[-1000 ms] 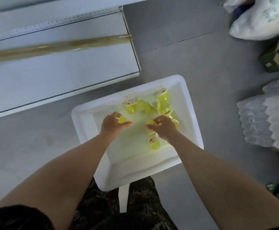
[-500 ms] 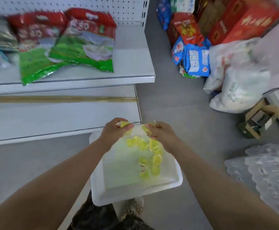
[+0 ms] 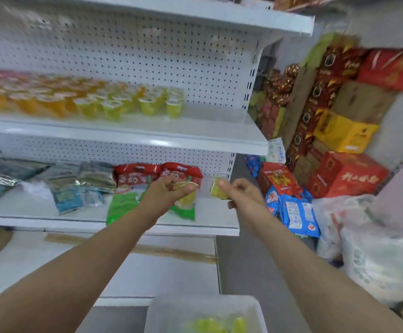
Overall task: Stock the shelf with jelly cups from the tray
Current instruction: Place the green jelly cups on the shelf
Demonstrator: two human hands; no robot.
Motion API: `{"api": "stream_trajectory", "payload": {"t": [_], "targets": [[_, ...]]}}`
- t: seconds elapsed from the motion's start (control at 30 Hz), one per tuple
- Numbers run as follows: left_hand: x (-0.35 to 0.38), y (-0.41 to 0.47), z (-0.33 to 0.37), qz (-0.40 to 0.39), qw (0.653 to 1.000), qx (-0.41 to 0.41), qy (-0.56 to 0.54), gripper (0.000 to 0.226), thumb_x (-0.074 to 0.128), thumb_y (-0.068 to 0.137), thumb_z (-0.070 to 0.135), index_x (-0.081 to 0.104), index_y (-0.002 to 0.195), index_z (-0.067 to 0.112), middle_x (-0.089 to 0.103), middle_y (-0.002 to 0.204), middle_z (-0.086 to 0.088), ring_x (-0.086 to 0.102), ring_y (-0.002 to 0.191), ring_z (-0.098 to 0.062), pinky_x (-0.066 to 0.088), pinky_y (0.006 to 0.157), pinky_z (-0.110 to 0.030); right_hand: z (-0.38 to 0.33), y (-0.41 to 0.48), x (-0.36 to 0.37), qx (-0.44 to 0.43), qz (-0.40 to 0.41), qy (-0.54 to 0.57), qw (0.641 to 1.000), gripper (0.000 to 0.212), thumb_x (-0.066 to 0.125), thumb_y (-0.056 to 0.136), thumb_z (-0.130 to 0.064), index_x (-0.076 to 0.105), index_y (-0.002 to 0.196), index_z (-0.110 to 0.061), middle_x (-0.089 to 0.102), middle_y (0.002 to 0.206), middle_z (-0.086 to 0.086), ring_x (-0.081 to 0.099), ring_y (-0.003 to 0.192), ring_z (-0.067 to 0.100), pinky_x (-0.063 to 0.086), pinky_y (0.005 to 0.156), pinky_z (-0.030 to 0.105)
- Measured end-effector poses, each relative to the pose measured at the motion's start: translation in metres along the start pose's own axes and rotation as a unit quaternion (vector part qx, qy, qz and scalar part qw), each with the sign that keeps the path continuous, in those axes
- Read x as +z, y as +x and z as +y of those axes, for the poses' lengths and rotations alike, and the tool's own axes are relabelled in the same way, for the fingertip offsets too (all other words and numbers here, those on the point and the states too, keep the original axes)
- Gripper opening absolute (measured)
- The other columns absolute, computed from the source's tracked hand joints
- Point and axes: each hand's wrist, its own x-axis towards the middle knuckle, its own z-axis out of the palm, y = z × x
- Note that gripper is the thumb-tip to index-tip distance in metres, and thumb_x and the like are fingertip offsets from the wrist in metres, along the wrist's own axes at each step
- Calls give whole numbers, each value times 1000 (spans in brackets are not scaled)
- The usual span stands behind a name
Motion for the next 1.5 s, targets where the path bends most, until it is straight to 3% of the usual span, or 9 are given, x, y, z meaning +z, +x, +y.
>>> {"api": "stream_trajectory", "payload": {"t": [0.2,0.3,0.4,0.53,0.7,0.87,1.0,1.2,1.5], "targets": [[-69,29,76,56,995,50,67,46,88,62,48,69,95,22,70,96,-4,66,80,-17,55,68,-28,-76,31,42,-60,-35,77,995,57,90,51,-38,59,89,-8,67,91,11,69,84,26,57,85,36],[-100,50,101,67,993,51,88,41,88,67,39,67,96,18,64,107,-5,65,88,-22,55,79,-37,-97,50,65,-53,-55,92,993,53,84,70,-30,66,113,-5,71,112,13,70,100,23,54,93,32],[-122,75,122,67,989,51,119,41,86,73,27,62,103,11,60,117,-7,62,98,-24,56,81,-39,-111,71,85,-49,-65,93,992,38,74,83,-29,70,108,0,71,115,13,68,100,18,51,99,32],[-138,113,135,68,974,56,210,44,86,72,25,58,104,14,53,130,-4,59,107,-25,55,90,-44,-123,99,108,-54,-43,45,997,30,69,89,-33,67,106,-8,65,115,10,62,103,19,55,95,36],[-147,152,140,42,933,85,346,51,82,78,28,54,118,15,48,139,-5,50,121,-25,44,83,-31,-122,142,129,-103,5,-104,989,35,80,80,-35,63,106,-18,67,100,-1,64,94,14,48,79,27],[-151,186,133,30,914,104,391,51,80,78,22,52,119,14,49,138,-8,50,120,-26,47,89,-35,-114,178,146,-99,20,-146,984,43,80,81,-31,57,114,-17,65,98,-2,62,85,17,51,81,33],[-152,196,129,18,899,119,421,51,79,79,23,51,121,13,50,133,-8,52,107,-23,44,81,-30,-107,196,154,-103,-2,-183,978,24,76,84,-31,68,98,-13,68,91,3,64,83,25,54,85,46],[-160,202,132,4,883,128,452,47,81,77,30,56,114,16,54,137,-5,53,120,-23,44,90,-30,-99,205,153,-118,0,-217,969,29,81,78,-33,66,100,-21,71,94,-6,66,90,11,51,78,25],[-159,197,131,54,860,115,494,49,83,72,42,55,111,30,46,126,-5,49,116,-26,44,89,-34,-89,214,150,-106,1,-240,965,48,82,77,-33,62,117,-15,69,114,0,64,104,14,51,88,29]]}}
